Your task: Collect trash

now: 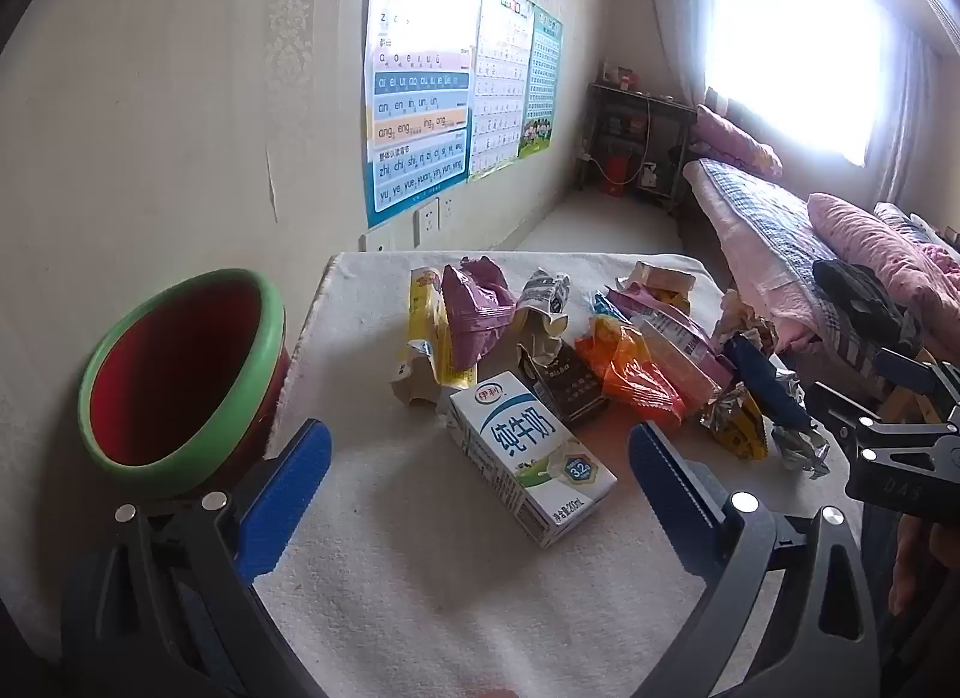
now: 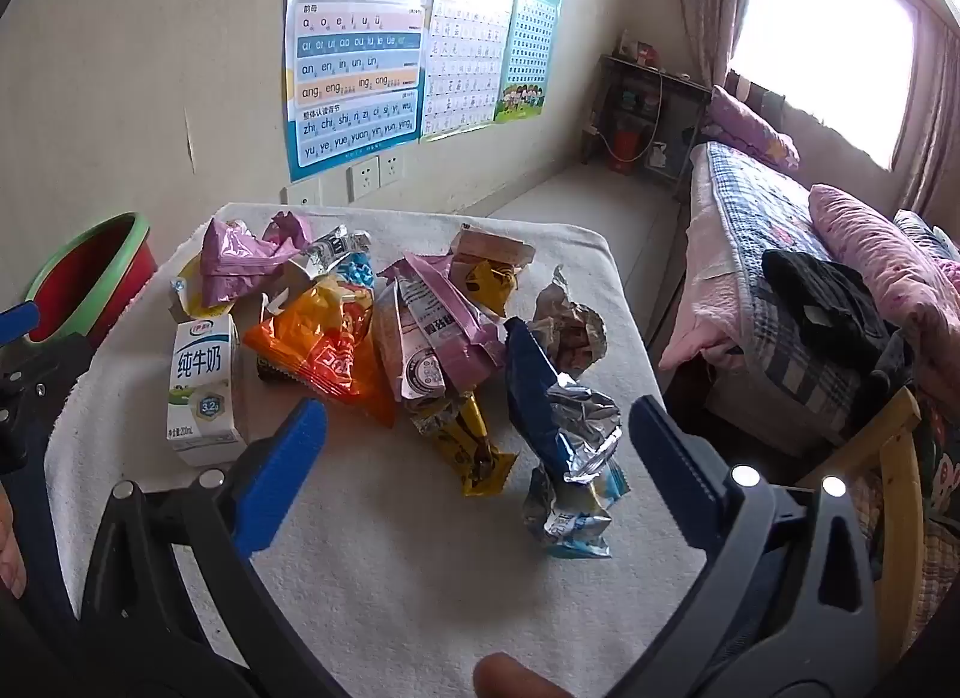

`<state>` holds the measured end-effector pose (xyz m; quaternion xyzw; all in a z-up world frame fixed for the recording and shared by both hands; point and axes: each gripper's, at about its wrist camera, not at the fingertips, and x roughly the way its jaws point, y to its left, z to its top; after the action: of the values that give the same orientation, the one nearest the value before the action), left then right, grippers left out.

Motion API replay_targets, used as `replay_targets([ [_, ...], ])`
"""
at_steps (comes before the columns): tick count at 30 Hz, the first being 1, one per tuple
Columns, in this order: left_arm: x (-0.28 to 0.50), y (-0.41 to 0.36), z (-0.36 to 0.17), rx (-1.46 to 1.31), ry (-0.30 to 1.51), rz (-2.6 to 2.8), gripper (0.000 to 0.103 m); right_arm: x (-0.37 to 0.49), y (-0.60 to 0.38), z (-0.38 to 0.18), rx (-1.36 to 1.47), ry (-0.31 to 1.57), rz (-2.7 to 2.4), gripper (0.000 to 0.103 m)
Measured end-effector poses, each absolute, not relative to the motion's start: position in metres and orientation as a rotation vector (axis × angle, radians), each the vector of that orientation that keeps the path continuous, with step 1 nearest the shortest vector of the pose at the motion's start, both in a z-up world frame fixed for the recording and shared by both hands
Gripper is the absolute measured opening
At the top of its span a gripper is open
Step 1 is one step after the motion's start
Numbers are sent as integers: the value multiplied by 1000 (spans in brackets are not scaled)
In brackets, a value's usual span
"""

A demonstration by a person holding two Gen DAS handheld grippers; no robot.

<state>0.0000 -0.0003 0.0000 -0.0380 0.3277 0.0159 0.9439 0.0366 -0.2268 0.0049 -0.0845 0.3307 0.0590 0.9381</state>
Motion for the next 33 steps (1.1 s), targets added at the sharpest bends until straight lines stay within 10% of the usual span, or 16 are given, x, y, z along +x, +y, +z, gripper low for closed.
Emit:
replay_targets([
  [33,-1,-1,1,-86,656,29,95,36,-225,4,-177,682,127,99],
])
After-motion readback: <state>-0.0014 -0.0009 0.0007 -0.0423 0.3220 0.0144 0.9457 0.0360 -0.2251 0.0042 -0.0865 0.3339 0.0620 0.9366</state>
